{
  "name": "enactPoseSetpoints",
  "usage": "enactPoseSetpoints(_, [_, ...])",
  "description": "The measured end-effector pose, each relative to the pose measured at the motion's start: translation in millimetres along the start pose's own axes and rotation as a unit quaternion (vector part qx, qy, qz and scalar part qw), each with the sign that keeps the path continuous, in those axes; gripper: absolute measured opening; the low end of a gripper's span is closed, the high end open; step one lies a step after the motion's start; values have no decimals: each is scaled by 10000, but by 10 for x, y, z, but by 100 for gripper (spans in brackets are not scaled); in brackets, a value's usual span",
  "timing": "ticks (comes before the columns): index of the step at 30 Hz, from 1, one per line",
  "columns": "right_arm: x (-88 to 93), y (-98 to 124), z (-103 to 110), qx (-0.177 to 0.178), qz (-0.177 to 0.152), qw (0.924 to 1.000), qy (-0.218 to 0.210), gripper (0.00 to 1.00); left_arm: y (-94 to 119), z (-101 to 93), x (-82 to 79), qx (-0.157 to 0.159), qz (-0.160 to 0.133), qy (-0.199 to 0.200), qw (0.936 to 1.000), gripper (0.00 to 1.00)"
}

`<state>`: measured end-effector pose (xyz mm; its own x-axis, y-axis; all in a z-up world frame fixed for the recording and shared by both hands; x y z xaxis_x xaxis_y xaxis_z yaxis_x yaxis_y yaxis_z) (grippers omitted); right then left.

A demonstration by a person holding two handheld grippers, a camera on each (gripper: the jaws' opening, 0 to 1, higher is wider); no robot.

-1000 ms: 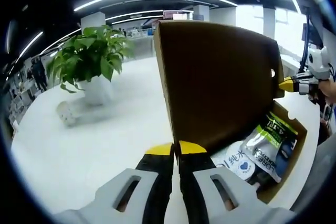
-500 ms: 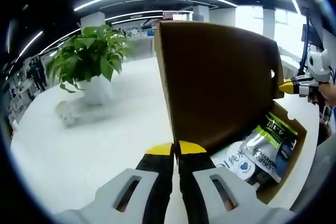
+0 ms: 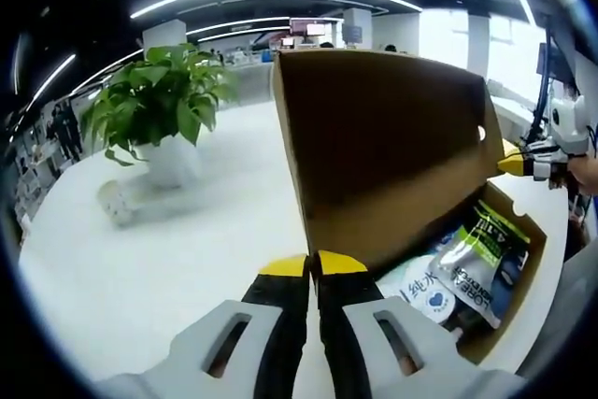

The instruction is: Operate the shoe box by opening the lid, removing the specified soft item, and placing it in the target area until the item is outside and the box remains undamaged.

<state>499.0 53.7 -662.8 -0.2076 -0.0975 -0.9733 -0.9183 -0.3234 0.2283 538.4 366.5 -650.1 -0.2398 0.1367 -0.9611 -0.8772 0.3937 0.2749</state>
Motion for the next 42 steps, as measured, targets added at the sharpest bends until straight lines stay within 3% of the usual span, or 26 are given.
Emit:
enactPoseSetpoints(20, [-30,-93,-62,-64,80,9999,-47,0,-139,26,-31,17,120,22,9999,1])
enactPoseSetpoints(42, [2,-233,-133,-45,231,9992,-334,0,-292,88,-13,-87,169,436,9989,1])
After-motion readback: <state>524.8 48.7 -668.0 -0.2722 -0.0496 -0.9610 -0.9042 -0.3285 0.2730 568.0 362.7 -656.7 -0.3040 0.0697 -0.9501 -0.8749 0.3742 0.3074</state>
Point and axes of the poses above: the point that each gripper's makers call its tool centre point, and the gripper's own axes: y roughly backward along the fingers, z roughly to its left, x roughly out of its underside, the point moved 2 cm from there along y, roughly backward along the fingers, and after that the axes turned 15 degrees about -z, right-handed, at the moved point
